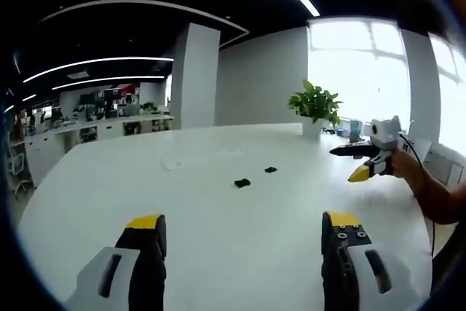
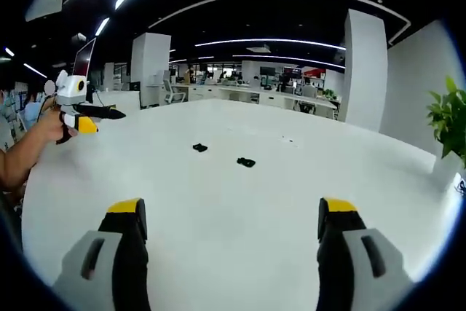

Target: Snap the two parts of the plastic buckle together until the buckle closes and remains connected.

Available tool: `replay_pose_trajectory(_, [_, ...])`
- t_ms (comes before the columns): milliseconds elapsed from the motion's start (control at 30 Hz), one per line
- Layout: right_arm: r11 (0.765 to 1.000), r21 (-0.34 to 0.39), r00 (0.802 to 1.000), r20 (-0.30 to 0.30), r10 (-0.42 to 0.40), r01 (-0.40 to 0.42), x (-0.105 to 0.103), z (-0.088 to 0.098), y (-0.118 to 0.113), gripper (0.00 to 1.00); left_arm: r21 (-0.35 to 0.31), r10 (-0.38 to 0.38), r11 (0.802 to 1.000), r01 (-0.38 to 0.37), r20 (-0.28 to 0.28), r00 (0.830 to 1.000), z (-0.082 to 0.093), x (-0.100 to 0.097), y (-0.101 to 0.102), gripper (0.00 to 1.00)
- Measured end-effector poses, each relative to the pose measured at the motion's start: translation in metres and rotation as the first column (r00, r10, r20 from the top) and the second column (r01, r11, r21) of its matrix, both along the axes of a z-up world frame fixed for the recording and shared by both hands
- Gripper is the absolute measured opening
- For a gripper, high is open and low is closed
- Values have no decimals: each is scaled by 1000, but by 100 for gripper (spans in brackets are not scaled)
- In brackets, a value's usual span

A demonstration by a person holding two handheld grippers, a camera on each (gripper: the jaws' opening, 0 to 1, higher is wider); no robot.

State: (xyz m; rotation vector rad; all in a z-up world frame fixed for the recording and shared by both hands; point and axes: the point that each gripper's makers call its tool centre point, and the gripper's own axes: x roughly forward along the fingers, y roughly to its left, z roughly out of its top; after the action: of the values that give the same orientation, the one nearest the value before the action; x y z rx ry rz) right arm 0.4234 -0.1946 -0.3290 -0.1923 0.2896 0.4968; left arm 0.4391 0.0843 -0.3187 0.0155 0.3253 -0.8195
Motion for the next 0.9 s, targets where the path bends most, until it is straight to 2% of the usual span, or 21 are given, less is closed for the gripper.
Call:
replay_pose_trajectory(433, [1000, -5, 1000, -2, 1, -1, 9, 3, 1, 98, 17, -6, 1000, 6, 10, 1000, 4, 7, -7, 87])
replay_pose_trajectory(900, [1000, -8, 1000, -11, 12, -13, 16, -1, 3, 98, 24, -15, 1000, 15, 3, 1000, -2, 10, -11, 87])
